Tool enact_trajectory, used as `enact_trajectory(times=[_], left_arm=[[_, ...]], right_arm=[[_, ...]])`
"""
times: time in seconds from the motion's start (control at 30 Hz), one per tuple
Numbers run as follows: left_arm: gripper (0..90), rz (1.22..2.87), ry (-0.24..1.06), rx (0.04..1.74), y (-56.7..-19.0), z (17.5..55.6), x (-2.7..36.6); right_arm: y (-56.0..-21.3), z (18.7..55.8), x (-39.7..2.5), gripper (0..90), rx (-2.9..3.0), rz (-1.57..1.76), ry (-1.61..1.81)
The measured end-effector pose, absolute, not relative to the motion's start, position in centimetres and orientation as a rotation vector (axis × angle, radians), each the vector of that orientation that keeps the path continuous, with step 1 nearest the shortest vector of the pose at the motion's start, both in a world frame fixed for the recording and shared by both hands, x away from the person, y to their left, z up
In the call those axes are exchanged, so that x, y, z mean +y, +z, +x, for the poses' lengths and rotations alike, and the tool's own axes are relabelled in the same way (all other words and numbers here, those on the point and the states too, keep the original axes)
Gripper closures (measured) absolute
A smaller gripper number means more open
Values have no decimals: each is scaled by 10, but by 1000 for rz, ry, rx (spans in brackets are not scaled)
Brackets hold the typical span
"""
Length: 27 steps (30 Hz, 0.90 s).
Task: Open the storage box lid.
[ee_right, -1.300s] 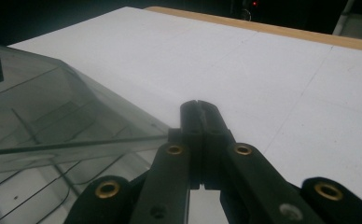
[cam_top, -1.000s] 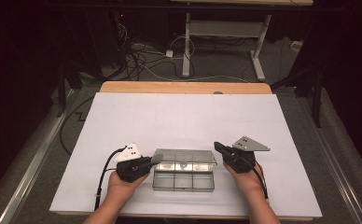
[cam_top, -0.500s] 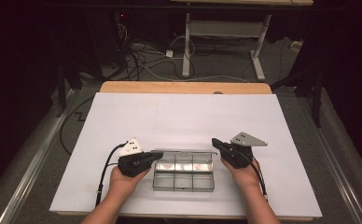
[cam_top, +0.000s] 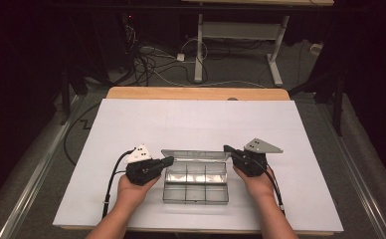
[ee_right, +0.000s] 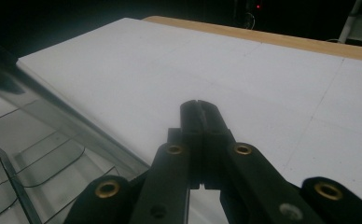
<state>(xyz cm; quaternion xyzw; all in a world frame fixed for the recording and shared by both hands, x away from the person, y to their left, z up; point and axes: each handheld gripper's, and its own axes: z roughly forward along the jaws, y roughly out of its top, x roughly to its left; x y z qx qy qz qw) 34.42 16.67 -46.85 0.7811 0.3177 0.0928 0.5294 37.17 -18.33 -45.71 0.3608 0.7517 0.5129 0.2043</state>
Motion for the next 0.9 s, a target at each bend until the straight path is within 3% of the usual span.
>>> enact_trajectory(times=[0.9], left_arm=[[876,1865,232,774,-470,355,167]], right_arm=[[-451,376,-179,900,2065,984,1483]])
